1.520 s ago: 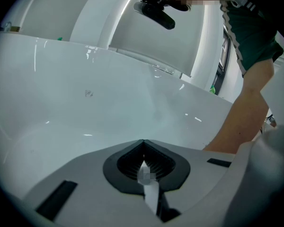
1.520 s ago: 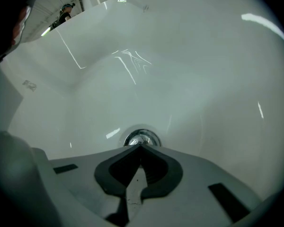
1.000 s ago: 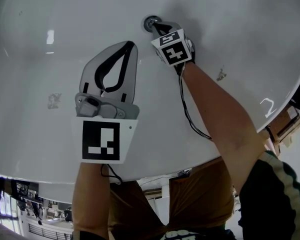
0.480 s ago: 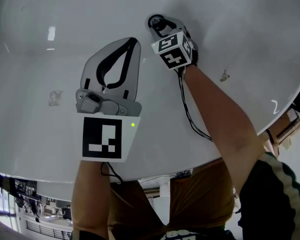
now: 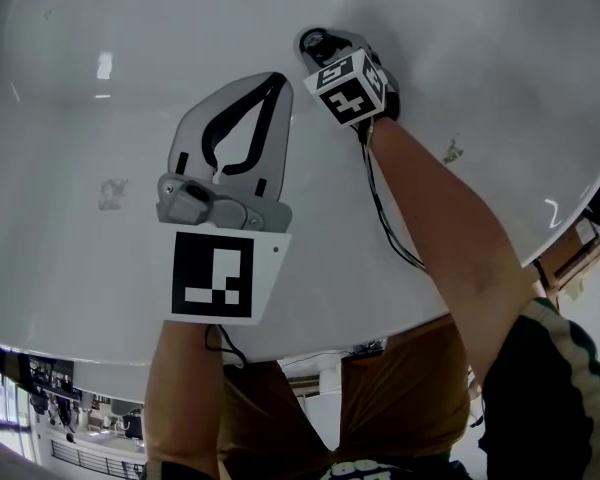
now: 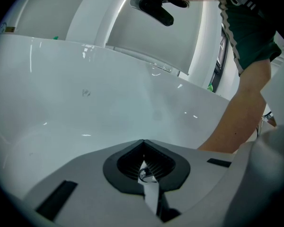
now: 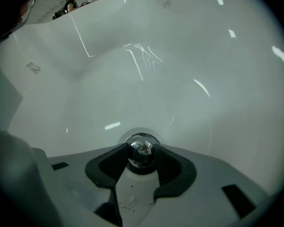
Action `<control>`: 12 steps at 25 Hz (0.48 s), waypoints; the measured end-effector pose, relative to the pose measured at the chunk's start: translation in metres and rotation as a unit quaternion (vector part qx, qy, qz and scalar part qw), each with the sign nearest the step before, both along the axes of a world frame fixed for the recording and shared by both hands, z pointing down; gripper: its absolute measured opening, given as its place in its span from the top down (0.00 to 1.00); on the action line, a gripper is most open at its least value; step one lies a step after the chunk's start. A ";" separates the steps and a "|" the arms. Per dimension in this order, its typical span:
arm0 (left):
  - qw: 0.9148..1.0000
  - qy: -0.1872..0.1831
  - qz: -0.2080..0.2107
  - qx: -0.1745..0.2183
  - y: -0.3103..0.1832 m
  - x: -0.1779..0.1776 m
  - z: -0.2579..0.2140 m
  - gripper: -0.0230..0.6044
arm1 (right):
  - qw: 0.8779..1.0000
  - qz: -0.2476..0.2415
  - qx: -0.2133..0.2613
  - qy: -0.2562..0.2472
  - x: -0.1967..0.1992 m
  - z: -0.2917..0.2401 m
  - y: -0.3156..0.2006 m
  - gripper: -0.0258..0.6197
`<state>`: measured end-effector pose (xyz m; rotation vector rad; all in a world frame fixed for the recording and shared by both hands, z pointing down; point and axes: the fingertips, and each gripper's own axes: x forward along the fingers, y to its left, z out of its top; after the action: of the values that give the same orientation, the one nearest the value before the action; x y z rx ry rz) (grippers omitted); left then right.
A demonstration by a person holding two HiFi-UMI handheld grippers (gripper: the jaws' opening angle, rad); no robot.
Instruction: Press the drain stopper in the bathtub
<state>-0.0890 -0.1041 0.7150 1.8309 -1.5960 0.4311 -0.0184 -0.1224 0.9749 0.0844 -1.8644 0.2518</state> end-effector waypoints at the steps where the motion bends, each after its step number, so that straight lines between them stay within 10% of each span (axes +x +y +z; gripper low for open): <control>1: 1.000 0.000 0.000 0.000 0.000 -0.001 0.000 0.95 | 1.000 0.001 0.001 0.002 0.000 0.000 0.000 0.68; 12: 1.000 0.011 0.014 0.010 0.000 0.005 -0.007 0.95 | 0.999 0.037 0.003 -0.029 -0.001 -0.021 -0.003 0.64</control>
<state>-0.0844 -0.1041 0.7080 1.8698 -1.5673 0.4082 -0.0193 -0.1251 0.9542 0.1526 -1.9221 0.3020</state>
